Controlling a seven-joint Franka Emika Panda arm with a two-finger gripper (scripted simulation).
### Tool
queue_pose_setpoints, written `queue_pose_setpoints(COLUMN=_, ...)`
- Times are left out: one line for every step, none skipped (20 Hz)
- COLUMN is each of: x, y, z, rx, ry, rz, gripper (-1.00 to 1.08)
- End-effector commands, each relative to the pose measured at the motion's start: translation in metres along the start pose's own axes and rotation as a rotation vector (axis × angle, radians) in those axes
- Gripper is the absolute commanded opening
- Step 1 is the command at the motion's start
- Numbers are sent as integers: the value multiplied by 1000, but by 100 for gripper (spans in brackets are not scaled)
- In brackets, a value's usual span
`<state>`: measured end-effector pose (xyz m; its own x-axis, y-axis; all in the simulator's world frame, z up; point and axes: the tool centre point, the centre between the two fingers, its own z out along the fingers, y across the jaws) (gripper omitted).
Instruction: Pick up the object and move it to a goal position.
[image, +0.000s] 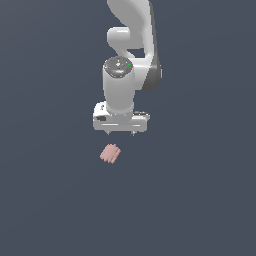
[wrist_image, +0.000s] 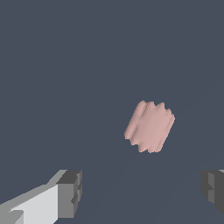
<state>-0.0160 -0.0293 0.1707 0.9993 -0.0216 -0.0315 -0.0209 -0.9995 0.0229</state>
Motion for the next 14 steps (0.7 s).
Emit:
queue_pose_setpoints(x=0, y=0, z=0, rx=0, ry=0, rz=0, gripper=100)
queue_pose_setpoints(x=0, y=1, z=0, rx=0, ry=1, rz=0, gripper=100)
queue_pose_setpoints(x=0, y=2, z=-1, rx=0, ry=2, rz=1, gripper=100)
queue_pose_setpoints(x=0, y=5, z=-2, rx=-1, ry=4, rz=2, gripper=100)
queue_pose_setpoints(x=0, y=9, z=-4, rx=-2, ry=8, rz=4, gripper=100)
queue_pose_setpoints(x=0, y=14, z=-6, rx=-3, ry=12, rz=6, gripper=100)
queue_pose_setpoints(x=0, y=18, z=-8, rx=-3, ry=16, rz=8, gripper=100)
queue_pose_setpoints(x=0, y=22, z=-9, rx=-4, ry=20, rz=10, gripper=100)
queue_pose_setpoints(x=0, y=25, z=-10, rx=-5, ry=22, rz=12, gripper=100)
queue_pose_setpoints(x=0, y=26, z=-11, rx=-5, ry=23, rz=14, gripper=100)
queue_pose_setpoints(x=0, y=27, z=-11, rx=-5, ry=24, rz=15, gripper=100)
queue_pose_setpoints(x=0, y=26, z=-10, rx=-5, ry=23, rz=14, gripper=100)
queue_pose_setpoints(x=0, y=25, z=-11, rx=-5, ry=22, rz=12, gripper=100)
queue_pose_setpoints(x=0, y=25, z=-11, rx=-5, ry=22, rz=10, gripper=100)
